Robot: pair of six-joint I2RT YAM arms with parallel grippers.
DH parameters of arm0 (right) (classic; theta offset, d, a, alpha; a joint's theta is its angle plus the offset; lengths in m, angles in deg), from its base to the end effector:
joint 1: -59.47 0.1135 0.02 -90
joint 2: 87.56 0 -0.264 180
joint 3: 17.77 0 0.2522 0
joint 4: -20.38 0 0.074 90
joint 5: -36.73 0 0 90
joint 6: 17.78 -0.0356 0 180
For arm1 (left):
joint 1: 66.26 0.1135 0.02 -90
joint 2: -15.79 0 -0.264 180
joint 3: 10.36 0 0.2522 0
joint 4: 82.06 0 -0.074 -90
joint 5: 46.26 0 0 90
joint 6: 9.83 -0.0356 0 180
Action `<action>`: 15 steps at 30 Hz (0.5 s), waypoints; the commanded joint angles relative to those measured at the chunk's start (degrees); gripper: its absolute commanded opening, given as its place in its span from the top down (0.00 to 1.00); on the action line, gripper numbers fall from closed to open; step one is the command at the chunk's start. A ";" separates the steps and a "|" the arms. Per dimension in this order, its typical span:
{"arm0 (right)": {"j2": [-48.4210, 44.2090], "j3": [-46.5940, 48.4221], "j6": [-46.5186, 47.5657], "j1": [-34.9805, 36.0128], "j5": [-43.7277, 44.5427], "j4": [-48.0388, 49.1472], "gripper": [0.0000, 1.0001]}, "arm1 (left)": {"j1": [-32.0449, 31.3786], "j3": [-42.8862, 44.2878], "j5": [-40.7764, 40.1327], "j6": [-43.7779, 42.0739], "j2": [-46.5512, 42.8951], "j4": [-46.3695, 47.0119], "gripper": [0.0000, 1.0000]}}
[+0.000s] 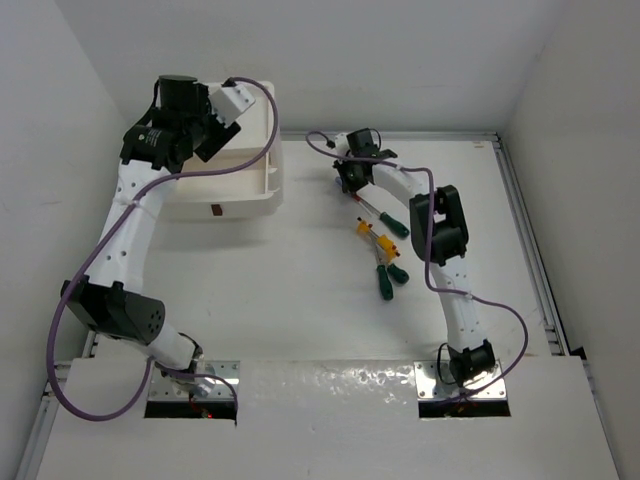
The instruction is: Sort the tools into containers
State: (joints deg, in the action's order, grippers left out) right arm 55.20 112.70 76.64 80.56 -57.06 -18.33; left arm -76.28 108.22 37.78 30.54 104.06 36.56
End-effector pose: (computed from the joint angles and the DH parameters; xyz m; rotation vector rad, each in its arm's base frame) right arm 0.5081 0.1985 0.1345 -0.5734 2.4021 0.2076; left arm 0.3192 -0.0526 0.4482 1.0158 1.8992 0.5176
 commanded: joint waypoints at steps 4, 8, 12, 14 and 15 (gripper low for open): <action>-7.83 -3.15 1.73 1.33 -3.93 -0.90 1.00 | -0.09 9.87 0.59 13.41 0.59 -3.80 0.42; -16.09 -6.57 0.15 1.24 -5.08 4.46 1.00 | -0.17 9.27 1.39 15.52 -0.29 -3.10 0.42; -25.31 -10.09 -2.22 1.33 -5.17 11.40 1.00 | -0.09 8.91 -1.41 18.24 -0.73 -0.30 0.41; -28.66 -10.79 -3.89 1.33 -5.00 15.18 1.00 | -0.09 8.92 -3.17 19.56 -0.64 1.03 0.41; -29.63 -10.71 -4.25 1.24 -5.17 16.67 1.00 | -0.09 8.92 -3.88 20.09 -0.73 1.47 0.41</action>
State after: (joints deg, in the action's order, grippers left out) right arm 32.64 101.70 75.03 81.65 -60.91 -11.86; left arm -76.28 116.28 36.77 46.67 104.54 33.98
